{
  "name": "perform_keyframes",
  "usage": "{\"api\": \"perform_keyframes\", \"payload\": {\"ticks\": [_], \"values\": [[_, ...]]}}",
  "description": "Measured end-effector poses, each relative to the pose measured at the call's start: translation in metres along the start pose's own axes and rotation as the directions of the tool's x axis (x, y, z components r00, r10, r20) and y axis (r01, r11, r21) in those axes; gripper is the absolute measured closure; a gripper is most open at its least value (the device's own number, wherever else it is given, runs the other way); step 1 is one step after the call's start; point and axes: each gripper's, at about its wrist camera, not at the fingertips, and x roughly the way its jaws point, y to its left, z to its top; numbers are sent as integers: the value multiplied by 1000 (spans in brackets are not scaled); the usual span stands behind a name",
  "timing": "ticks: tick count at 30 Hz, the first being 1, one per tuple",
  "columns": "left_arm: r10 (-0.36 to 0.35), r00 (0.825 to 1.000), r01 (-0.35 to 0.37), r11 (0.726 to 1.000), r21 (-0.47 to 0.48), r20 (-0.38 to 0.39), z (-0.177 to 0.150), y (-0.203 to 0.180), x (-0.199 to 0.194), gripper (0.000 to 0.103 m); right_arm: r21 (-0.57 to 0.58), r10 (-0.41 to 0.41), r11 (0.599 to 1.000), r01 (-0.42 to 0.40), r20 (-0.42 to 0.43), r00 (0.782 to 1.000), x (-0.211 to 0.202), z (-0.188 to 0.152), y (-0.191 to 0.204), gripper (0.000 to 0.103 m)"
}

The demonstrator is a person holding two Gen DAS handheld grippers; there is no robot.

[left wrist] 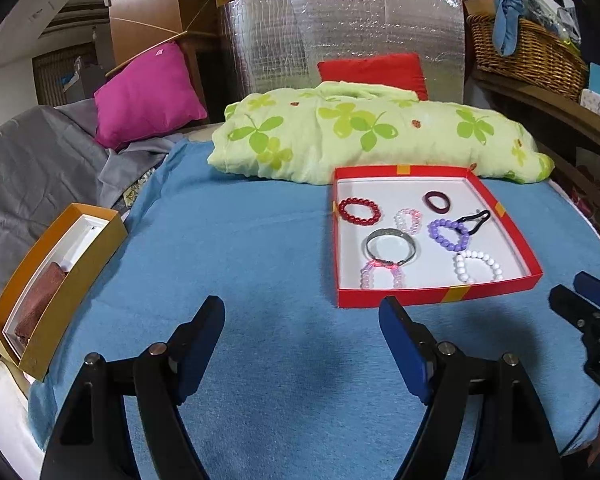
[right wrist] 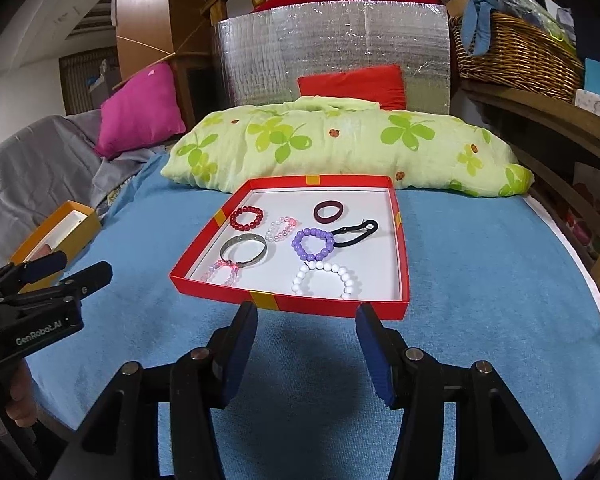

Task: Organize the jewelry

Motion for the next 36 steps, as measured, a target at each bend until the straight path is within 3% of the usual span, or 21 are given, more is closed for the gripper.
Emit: {"api": "perform_keyframes", "payload": {"ticks": [36], "values": [[26,1000,-26,999,-35,-9,0,0,8,23,9,-12,1000,12,-45,999,8,-2,1,47]]}}
